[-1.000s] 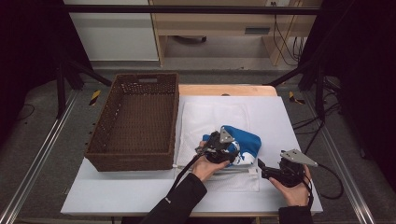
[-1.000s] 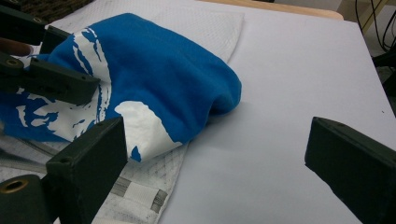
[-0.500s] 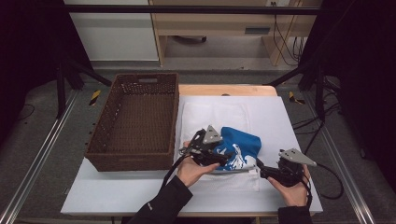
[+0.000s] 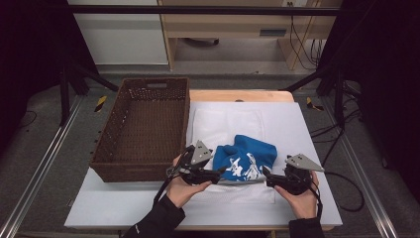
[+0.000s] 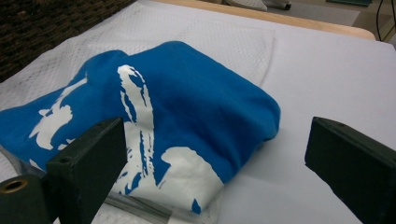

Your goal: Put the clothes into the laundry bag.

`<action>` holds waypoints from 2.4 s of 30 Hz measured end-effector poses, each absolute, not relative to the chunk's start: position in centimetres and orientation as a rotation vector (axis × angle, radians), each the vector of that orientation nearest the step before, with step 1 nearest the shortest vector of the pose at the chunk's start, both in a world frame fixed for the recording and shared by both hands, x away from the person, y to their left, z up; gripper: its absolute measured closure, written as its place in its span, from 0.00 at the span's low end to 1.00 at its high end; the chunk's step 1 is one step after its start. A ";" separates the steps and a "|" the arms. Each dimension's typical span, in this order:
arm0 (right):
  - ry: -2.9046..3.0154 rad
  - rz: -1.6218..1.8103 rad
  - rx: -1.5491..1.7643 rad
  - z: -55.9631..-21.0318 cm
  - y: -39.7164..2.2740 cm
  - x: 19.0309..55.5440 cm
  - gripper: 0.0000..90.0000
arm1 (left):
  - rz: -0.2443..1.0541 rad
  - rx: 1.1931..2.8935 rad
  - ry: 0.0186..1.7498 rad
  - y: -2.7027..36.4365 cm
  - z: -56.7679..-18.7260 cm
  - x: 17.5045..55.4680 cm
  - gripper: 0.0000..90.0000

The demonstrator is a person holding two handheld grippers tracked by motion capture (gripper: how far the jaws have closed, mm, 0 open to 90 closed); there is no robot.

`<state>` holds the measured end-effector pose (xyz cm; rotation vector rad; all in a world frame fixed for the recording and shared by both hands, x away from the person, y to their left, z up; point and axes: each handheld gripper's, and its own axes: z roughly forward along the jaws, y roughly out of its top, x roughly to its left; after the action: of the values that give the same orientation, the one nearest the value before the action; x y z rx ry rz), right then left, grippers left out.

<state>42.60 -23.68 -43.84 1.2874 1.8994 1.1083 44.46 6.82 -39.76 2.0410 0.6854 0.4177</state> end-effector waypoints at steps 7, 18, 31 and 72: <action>1.916 1.123 1.261 -43.4 -22.2 43.4 0.07 | 0.471 2.054 0.662 7.8 -40.5 42.9 0.31; 1.955 1.130 1.218 -43.2 -19.7 44.2 0.07 | 0.467 2.047 0.683 10.1 -42.4 41.3 0.31; 1.974 1.098 1.253 -43.8 -17.2 45.8 0.06 | 0.425 2.053 0.743 12.7 -45.3 40.7 0.38; 2.083 1.010 1.366 -46.1 -17.3 46.8 0.75 | 0.387 2.104 0.807 13.8 -46.8 40.5 0.35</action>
<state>46.83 -17.34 -46.12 1.3655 2.0833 1.0100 40.53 13.75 -46.83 2.1037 0.8066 0.3868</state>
